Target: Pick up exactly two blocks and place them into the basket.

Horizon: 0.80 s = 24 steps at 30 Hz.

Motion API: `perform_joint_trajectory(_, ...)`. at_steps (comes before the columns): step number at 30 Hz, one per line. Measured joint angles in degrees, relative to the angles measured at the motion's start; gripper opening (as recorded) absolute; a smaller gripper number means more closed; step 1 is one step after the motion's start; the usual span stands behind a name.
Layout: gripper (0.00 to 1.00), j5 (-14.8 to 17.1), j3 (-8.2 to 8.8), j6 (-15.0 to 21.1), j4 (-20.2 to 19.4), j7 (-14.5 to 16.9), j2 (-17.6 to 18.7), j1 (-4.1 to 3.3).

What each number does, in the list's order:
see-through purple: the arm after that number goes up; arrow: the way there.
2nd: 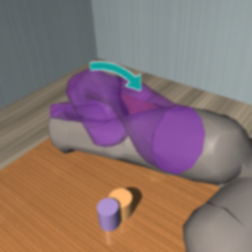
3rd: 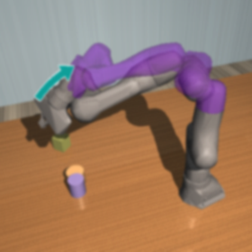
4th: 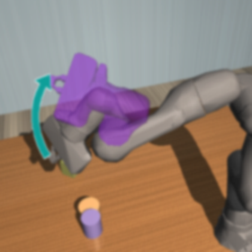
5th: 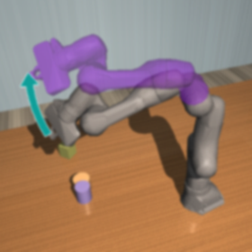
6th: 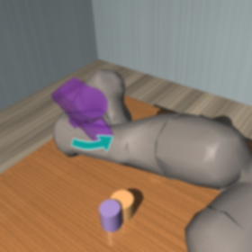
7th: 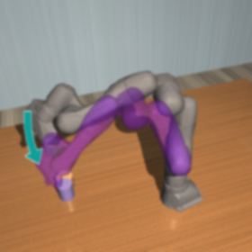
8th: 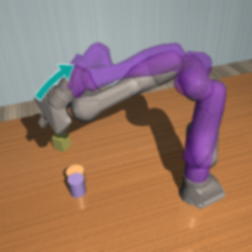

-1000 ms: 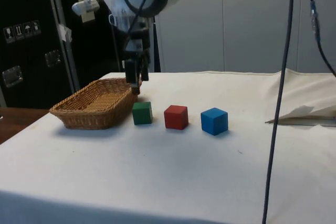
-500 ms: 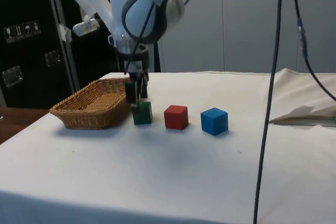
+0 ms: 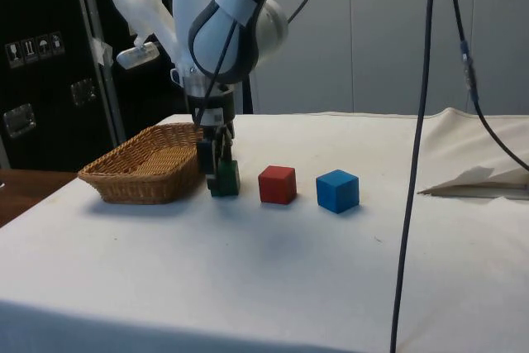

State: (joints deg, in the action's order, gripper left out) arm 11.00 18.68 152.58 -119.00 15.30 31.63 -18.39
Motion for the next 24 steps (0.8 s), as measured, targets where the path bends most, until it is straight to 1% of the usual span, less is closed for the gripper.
perform_joint_trajectory(4, 1.00, 0.0, 0.00, 0.0, 0.0, 0.0, 0.0, 0.00)
perform_joint_trajectory(5, 0.98, 0.0, 0.00, 0.0, 0.0, 0.0, 0.0, 0.00)
perform_joint_trajectory(6, 0.90, 0.0, 0.00, 0.0, 0.0, 0.0, 0.0, 0.00)
perform_joint_trajectory(7, 0.81, 0.0, 0.00, 0.0, 0.0, 0.0, 0.0, 0.00)
perform_joint_trajectory(8, 0.58, 0.0, 0.00, 0.0, 0.0, 0.0, 0.0, 0.00)
perform_joint_trajectory(11, 0.23, 0.0, 0.00, 0.0, 0.0, 0.0, 0.0, 0.00)
perform_joint_trajectory(12, 0.13, 0.0, 0.00, 0.0, 0.0, 0.0, 0.0, 0.00)
perform_joint_trajectory(13, 0.13, 0.0, 0.00, 0.0, 0.0, 0.0, 0.0, 0.00)
perform_joint_trajectory(14, 0.01, 0.0, 0.00, 0.0, 0.0, 0.0, -0.1, 0.00)
perform_joint_trajectory(24, 0.02, 0.0, 0.00, -0.1, 0.1, -0.1, -0.1, 0.00)
